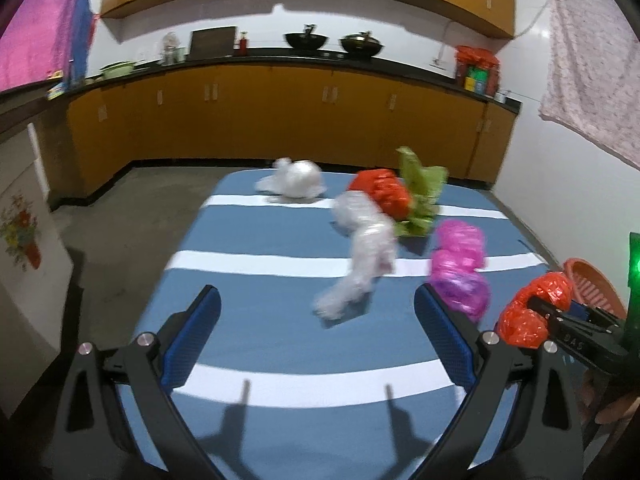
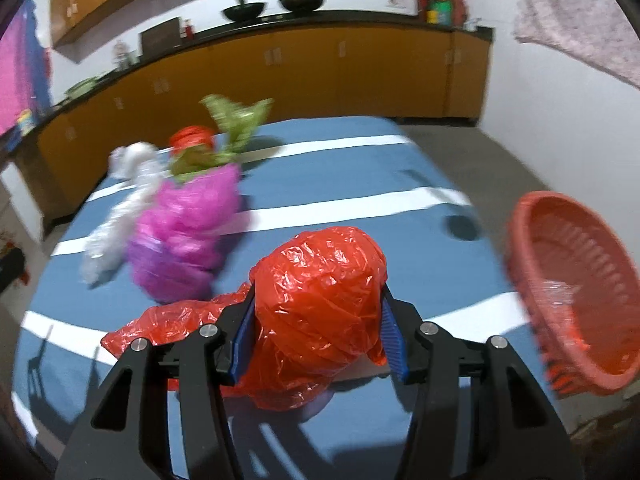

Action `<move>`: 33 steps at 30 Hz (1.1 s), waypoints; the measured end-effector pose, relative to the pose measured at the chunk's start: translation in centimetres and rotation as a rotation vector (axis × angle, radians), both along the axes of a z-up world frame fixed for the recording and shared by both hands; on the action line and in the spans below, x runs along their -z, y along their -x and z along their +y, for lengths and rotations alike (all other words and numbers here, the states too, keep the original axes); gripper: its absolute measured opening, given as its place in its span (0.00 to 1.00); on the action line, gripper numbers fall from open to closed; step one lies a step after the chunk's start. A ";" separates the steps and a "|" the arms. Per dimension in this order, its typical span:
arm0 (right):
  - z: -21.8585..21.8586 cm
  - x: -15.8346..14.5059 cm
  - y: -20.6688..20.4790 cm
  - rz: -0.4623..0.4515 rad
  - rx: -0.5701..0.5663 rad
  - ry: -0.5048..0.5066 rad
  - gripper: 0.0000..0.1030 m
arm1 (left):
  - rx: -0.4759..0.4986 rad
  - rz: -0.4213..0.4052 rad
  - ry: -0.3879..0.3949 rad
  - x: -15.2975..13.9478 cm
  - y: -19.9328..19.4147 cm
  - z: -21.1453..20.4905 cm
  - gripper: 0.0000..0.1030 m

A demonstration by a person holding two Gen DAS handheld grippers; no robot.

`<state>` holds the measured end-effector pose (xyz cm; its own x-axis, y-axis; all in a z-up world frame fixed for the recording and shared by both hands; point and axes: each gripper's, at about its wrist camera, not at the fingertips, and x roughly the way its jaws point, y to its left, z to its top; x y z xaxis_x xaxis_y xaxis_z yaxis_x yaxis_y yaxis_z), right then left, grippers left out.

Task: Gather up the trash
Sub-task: 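Grasp the pink-purple bag with left tool while right tool holds the red bag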

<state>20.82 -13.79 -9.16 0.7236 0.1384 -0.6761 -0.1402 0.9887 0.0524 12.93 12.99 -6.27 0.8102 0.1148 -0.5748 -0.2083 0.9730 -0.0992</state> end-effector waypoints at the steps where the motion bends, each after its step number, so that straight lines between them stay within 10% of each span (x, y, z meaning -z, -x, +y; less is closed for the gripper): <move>1: -0.8 0.0 0.0 -0.005 0.020 0.009 0.52 | 0.016 -0.002 0.000 0.0 -0.3 -0.7 0.93; 21: -7.5 -0.7 0.9 -0.027 0.133 -0.052 0.52 | 0.176 0.174 0.009 3.9 -12.1 -9.4 0.95; 33: -9.0 -0.6 1.2 -0.021 0.155 -0.078 0.52 | 0.217 0.253 0.024 5.9 -14.3 -10.8 0.64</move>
<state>19.59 -22.74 -8.52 0.7546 0.0756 -0.6519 0.0120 0.9916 0.1290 27.20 2.17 -12.18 0.6452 -0.0606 -0.7616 -0.0178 0.9954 -0.0943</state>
